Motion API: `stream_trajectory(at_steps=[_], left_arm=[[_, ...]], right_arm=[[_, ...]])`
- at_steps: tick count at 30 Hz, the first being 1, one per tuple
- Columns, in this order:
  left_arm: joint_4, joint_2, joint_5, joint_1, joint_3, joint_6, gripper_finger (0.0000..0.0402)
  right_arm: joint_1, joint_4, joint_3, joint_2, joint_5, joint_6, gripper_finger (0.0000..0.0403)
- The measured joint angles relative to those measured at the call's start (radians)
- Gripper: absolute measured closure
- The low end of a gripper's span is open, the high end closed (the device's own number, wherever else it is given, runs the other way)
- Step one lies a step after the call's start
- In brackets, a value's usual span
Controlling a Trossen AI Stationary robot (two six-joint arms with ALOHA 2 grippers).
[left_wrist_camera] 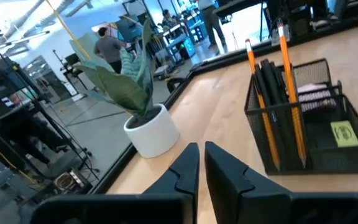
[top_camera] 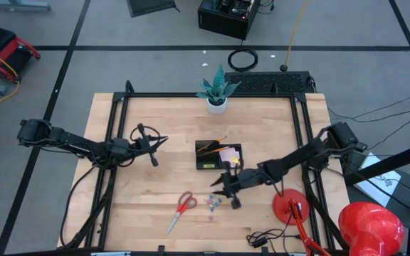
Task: Pick and place office supplies into organizer
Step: Put the blue binder clip into the desk organizer
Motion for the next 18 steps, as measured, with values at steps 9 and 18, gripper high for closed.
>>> stream_trajectory(at_steps=[9, 18], left_arm=[[-0.013, 0.000, 0.000, 0.035, 0.000, 0.017, 0.0371], [-0.016, 0.000, 0.001, 0.057, 0.000, -0.009, 0.0370]], right_arm=[[-0.023, -0.122, 0.009, 0.010, -0.292, 0.081, 0.0253], [-0.017, -0.141, 0.008, 0.019, -0.289, 0.077, 0.0270]])
